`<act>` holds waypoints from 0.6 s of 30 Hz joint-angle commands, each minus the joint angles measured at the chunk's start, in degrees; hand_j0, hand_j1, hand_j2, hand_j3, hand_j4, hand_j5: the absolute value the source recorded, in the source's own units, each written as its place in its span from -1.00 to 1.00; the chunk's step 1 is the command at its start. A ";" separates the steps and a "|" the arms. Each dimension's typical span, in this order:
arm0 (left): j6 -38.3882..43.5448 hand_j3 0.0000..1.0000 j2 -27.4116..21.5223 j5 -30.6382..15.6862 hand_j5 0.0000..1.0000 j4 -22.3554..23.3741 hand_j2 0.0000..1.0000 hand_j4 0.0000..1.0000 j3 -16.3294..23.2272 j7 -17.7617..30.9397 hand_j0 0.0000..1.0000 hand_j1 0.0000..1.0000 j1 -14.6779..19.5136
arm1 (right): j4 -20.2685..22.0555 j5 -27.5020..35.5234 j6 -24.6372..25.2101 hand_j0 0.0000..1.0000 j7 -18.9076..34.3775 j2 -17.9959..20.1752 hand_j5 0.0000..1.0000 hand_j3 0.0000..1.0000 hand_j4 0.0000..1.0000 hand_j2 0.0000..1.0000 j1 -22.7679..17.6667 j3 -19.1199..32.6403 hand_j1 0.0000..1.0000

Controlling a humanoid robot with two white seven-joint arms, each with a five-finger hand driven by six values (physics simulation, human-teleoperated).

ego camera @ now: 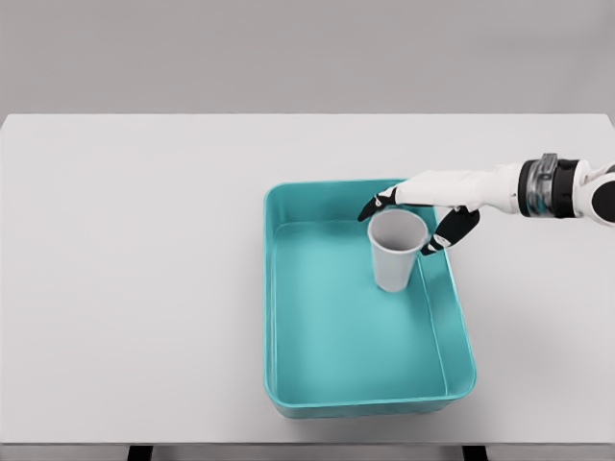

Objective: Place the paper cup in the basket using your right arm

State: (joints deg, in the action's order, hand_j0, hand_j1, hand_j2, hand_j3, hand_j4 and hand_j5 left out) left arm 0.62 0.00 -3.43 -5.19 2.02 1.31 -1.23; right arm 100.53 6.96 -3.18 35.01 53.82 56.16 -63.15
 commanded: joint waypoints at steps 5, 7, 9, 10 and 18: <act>0.00 1.00 0.00 0.00 1.00 0.00 1.00 1.00 0.00 0.01 1.00 1.00 0.00 | 0.01 0.15 0.02 0.75 -0.01 0.06 0.75 0.75 0.75 0.75 0.00 -0.04 0.75; 0.00 1.00 0.00 0.00 1.00 0.00 1.00 1.00 0.00 0.01 1.00 1.00 0.00 | 0.01 0.15 0.02 0.75 -0.01 0.06 0.75 0.75 0.75 0.75 0.00 -0.04 0.75; 0.00 1.00 0.00 0.00 1.00 0.00 1.00 1.00 0.00 0.01 1.00 1.00 0.00 | 0.01 0.15 0.02 0.81 -0.01 0.32 0.81 0.81 0.81 0.81 0.00 0.05 0.81; 0.00 1.00 0.00 0.00 1.00 0.00 1.00 1.00 0.00 0.01 1.00 1.00 0.00 | 0.01 0.15 0.02 0.86 -0.01 0.50 0.86 0.86 0.86 0.86 0.00 0.05 0.86; 0.00 1.00 0.00 0.00 1.00 0.00 1.00 1.00 0.00 0.01 1.00 1.00 0.00 | 0.01 0.15 -0.25 0.97 -0.01 0.76 0.97 0.97 0.97 0.97 0.09 0.05 0.97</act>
State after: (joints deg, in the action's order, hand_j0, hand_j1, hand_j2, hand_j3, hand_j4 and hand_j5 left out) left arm 0.62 0.00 -3.43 -5.19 2.02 1.31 -1.23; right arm 100.59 6.96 -3.37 35.02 54.49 56.25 -63.15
